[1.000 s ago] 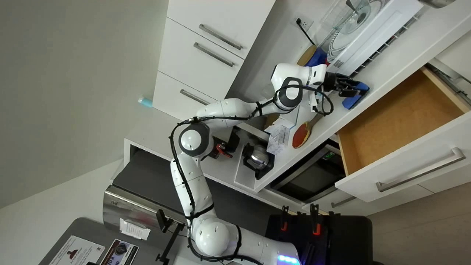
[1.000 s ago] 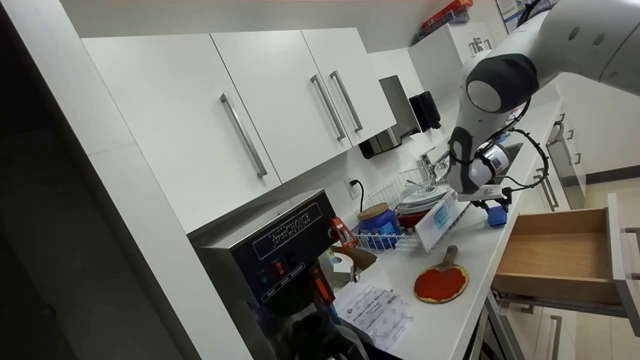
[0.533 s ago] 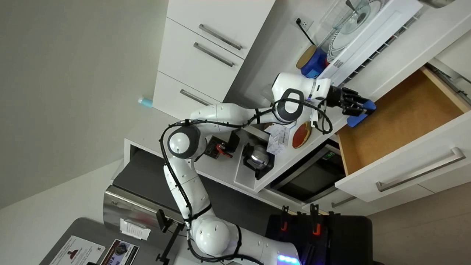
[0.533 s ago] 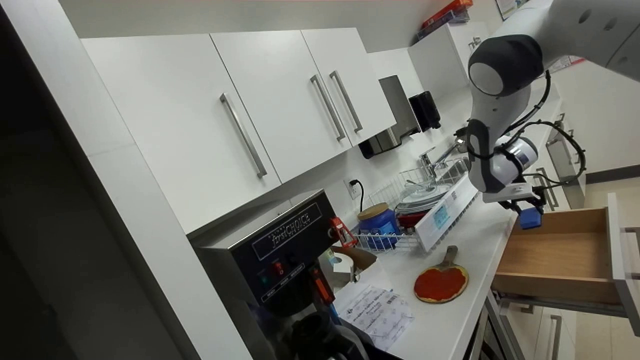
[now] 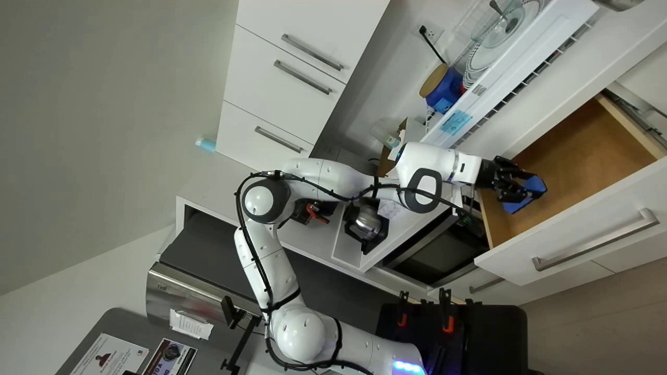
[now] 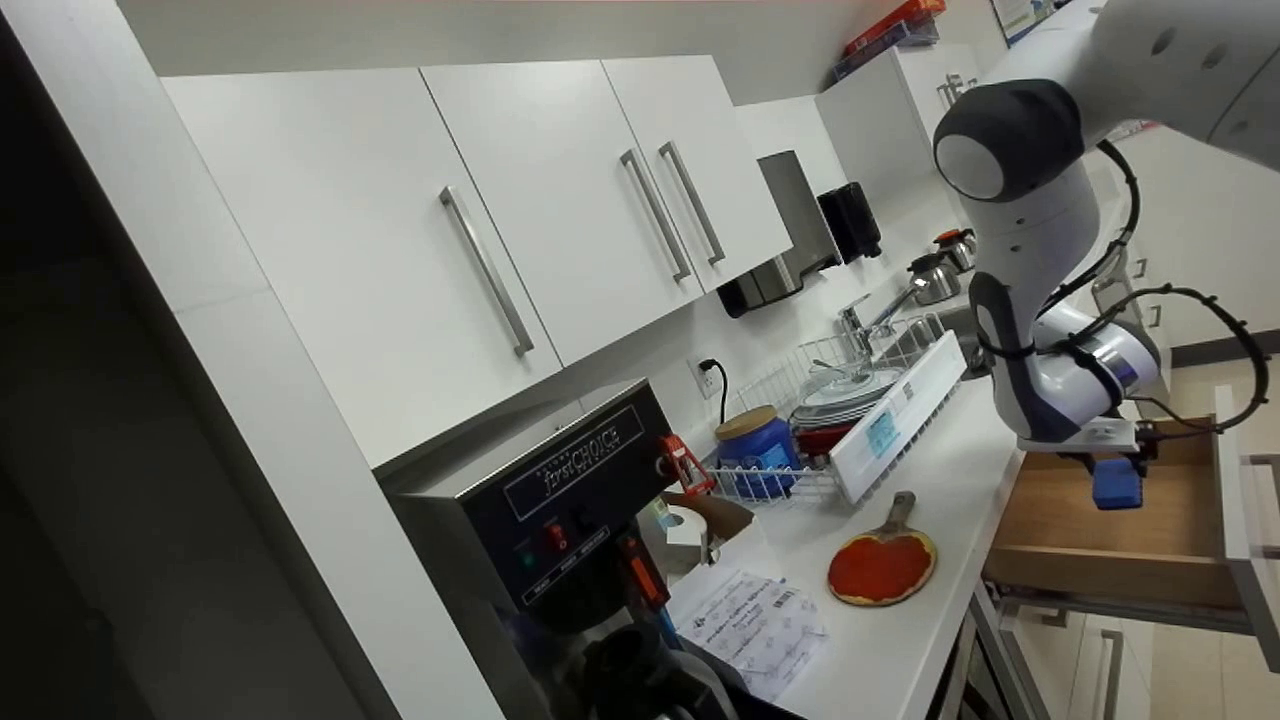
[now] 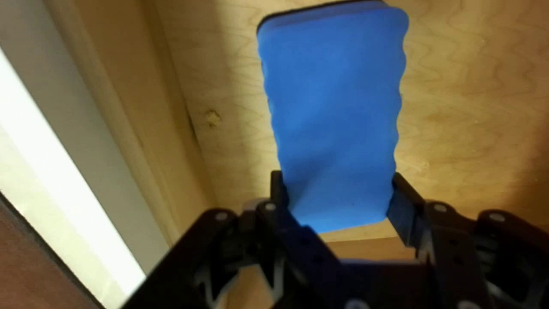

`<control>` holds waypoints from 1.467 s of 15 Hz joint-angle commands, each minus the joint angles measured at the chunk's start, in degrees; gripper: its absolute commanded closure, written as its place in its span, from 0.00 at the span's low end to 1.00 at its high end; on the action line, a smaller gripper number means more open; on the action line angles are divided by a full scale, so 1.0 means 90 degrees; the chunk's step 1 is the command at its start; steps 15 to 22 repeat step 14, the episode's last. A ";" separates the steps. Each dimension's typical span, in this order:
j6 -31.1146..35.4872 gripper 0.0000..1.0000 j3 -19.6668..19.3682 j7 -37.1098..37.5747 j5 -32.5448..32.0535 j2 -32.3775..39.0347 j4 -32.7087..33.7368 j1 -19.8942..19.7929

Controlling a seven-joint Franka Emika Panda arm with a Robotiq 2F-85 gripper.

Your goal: Put the.blue sponge in the open drawer

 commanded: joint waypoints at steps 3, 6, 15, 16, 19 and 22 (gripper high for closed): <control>0.0496 0.00 0.0200 -0.0333 0.0607 -0.0008 -0.0301 -0.0070; 0.0469 0.00 0.0220 -0.0437 0.0774 -0.0012 -0.0287 -0.0056; 0.0396 0.00 0.0178 -0.0556 0.0848 -0.0041 -0.0266 0.0018; 0.0396 0.00 0.0178 -0.0556 0.0848 -0.0041 -0.0266 0.0018; 0.0396 0.00 0.0178 -0.0556 0.0848 -0.0041 -0.0266 0.0018; 0.0396 0.00 0.0178 -0.0556 0.0848 -0.0041 -0.0266 0.0018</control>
